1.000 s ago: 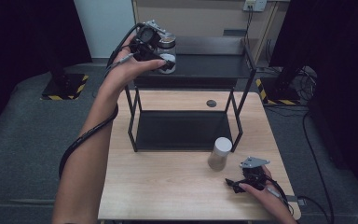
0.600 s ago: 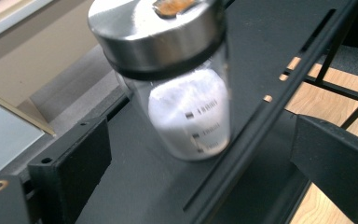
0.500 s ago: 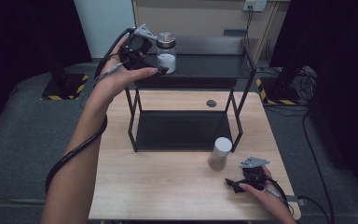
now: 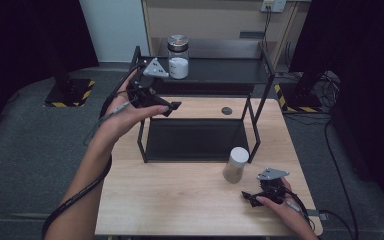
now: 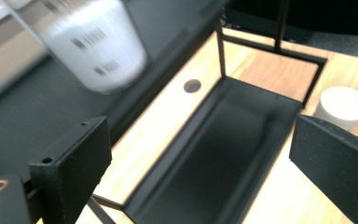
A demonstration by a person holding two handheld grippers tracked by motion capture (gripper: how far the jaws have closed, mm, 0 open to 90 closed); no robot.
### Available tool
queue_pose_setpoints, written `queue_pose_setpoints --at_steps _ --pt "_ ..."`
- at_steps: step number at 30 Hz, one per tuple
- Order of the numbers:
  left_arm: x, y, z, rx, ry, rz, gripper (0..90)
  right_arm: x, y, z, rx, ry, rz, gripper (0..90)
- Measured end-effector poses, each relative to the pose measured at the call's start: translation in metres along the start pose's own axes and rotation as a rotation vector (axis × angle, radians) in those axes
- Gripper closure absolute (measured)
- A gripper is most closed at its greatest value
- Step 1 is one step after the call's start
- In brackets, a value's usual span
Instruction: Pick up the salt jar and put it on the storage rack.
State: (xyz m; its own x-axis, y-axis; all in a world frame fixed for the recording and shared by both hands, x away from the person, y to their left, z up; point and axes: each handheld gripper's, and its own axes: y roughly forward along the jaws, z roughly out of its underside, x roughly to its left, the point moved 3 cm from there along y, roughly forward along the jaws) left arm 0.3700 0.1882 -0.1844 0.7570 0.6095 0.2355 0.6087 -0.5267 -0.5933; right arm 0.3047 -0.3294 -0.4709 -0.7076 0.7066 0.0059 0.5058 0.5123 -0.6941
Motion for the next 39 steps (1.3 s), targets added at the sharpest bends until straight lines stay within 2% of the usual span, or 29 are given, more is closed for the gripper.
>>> queue_pose_setpoints --at_steps 8,12,18,28,39 --pt "-0.028 0.011 0.032 0.015 0.007 0.03 4.4 0.0 0.0 0.0 0.002 0.001 0.0 1.7" --pt "-0.042 0.019 0.046 0.048 0.018 0.032 4.3 0.0 0.0 0.0 0.002 0.001 0.0 1.7" --pt "-0.057 0.034 0.067 0.072 0.019 0.06 4.2 0.0 0.0 0.0 0.002 0.001 0.0 1.7" --pt "-0.08 0.071 0.111 0.115 0.003 0.121 4.5 0.0 0.0 0.0 0.002 0.001 0.0 1.7" --pt "-0.1 0.101 0.162 0.187 -0.045 0.172 4.6 0.0 0.0 0.0 0.002 0.001 0.0 1.6"
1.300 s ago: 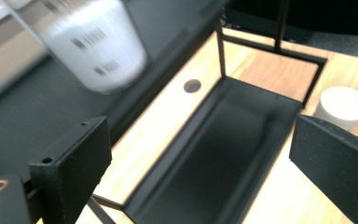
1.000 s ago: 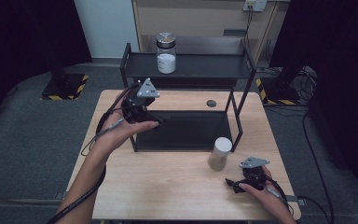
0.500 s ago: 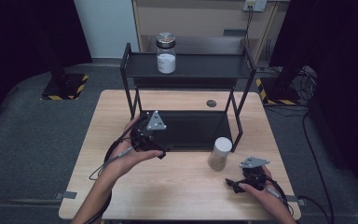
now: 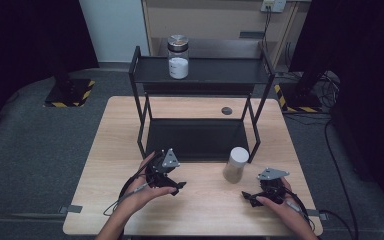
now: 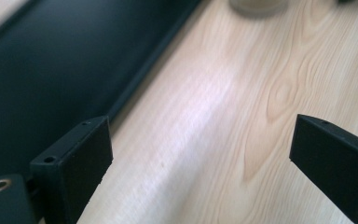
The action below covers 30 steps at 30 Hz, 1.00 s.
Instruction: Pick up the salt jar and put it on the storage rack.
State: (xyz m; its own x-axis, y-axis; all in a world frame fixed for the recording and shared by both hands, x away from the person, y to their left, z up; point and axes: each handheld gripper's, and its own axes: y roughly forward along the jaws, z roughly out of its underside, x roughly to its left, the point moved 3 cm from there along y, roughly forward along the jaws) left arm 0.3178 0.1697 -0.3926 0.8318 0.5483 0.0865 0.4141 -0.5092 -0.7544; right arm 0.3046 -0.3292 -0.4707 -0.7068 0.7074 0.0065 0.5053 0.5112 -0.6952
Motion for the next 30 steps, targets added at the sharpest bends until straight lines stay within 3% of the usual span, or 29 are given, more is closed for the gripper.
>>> queue_pose_setpoints --at_steps 8,16,27,30 --pt "0.002 0.017 0.027 0.041 -0.05 0.001 4.6 0.0 0.0 0.0 0.0 0.0 0.0 1.7" --pt "0.007 0.022 0.045 0.029 -0.1 -0.013 4.6 0.0 0.0 0.0 0.0 0.0 0.0 1.7" --pt "0.016 0.027 0.063 0.011 -0.092 0.002 4.5 0.0 0.0 0.0 0.0 0.0 0.0 1.6" --pt "0.02 0.028 0.071 -0.017 -0.108 0.02 3.4 0.0 0.0 0.0 0.0 0.0 0.0 1.7"
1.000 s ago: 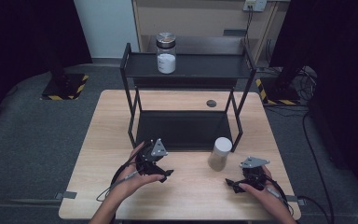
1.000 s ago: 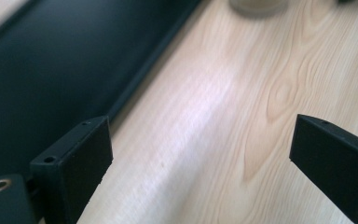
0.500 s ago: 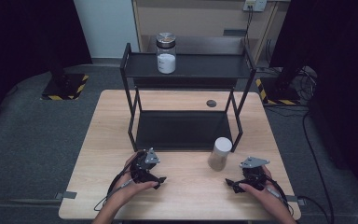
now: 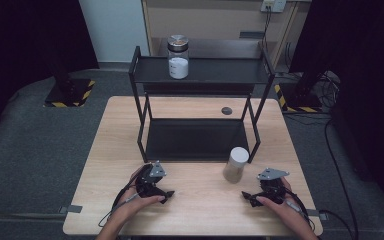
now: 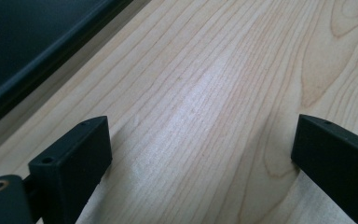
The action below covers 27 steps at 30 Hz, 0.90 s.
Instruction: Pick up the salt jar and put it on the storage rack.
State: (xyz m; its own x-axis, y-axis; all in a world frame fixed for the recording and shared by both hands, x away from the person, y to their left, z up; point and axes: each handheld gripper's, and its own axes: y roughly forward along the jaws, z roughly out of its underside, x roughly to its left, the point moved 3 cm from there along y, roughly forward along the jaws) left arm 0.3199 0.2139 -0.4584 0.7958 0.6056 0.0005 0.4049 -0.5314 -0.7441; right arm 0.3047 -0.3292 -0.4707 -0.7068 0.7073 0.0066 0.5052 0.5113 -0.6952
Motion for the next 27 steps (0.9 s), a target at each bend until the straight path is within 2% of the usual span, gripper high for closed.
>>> queue_pose_setpoints --at_steps 9,14,27 --pt "0.006 0.002 0.013 -0.054 0.027 0.031 0.0 0.0 0.0 0.0 0.0 0.0 0.0 1.7" --pt "0.011 0.001 0.014 -0.056 0.049 0.053 0.0 0.0 0.0 0.0 0.0 0.0 0.0 1.7" --pt "0.011 0.001 0.014 -0.057 0.049 0.053 0.0 -0.001 0.0 0.0 0.001 -0.004 -0.004 1.6"
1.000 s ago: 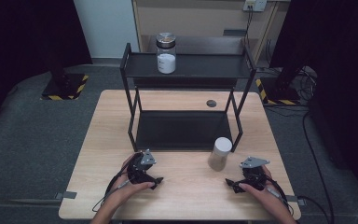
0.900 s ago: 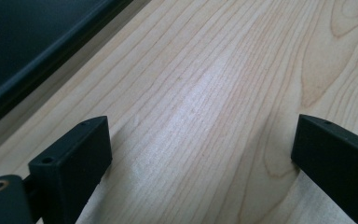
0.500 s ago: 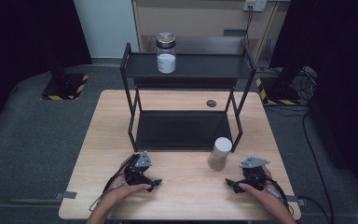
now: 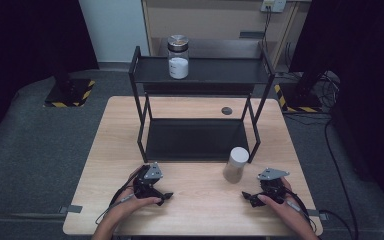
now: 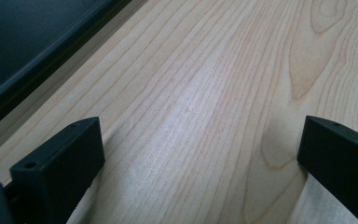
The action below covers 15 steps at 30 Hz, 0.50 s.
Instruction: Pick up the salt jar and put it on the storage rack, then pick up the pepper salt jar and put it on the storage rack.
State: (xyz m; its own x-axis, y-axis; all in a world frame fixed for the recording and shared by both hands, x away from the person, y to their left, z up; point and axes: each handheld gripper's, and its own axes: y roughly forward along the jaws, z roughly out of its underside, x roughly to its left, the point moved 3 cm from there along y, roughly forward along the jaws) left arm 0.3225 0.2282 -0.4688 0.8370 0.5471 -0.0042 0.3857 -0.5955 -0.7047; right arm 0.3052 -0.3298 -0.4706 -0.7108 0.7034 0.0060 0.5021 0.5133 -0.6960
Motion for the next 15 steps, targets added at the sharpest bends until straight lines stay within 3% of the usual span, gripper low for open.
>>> queue_pose_setpoints --at_steps 15 --pt "-0.001 0.0002 -0.0002 0.0 -0.002 -0.005 0.0 -0.0018 -0.0004 0.0003 0.0 -0.006 -0.008 1.7"
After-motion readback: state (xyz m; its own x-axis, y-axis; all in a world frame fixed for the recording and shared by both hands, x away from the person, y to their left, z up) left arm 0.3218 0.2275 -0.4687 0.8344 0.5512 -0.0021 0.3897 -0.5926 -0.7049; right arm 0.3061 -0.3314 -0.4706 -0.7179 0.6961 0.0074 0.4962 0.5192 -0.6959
